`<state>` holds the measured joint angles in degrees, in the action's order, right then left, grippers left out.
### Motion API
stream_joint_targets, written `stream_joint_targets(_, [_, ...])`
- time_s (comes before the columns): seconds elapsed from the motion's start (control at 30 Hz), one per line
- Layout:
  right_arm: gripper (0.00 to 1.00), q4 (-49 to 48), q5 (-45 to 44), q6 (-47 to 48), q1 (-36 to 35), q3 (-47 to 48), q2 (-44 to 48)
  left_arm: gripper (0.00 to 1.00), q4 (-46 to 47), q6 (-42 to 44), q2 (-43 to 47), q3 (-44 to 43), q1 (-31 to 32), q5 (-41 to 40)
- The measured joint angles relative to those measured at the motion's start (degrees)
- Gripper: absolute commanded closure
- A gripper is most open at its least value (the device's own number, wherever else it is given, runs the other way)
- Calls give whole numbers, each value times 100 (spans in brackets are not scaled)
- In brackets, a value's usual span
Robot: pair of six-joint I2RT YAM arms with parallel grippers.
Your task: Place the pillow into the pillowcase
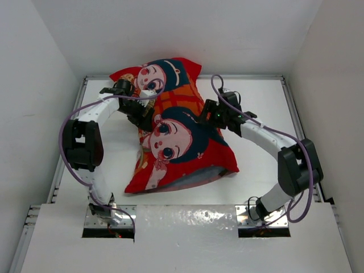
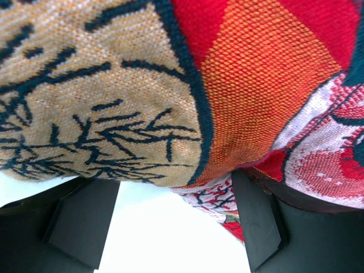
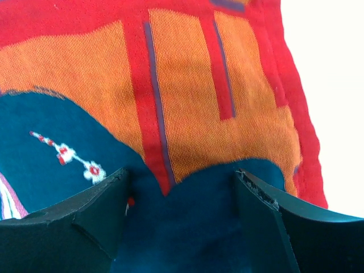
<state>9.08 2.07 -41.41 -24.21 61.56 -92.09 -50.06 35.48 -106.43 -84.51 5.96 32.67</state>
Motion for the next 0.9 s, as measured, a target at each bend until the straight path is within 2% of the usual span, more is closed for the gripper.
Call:
stream_joint_targets(0.4, [29,-590,-61,-540,-70,-1279,863,24,227,-175,-9,0,0,-103])
stream_joint_targets(0.7, [26,-553,-116,-549,-70,-1349,946,24,267,-256,-9,-13,-4,-142])
stream_joint_targets(0.87, [15,-240,-358,-374,-72,-1255,1012,23,195,-284,-9,-177,-85,-275])
stream_joint_targets(0.9, [1,-116,-426,-295,-59,-1198,1049,22,166,-315,-9,-227,-133,-330])
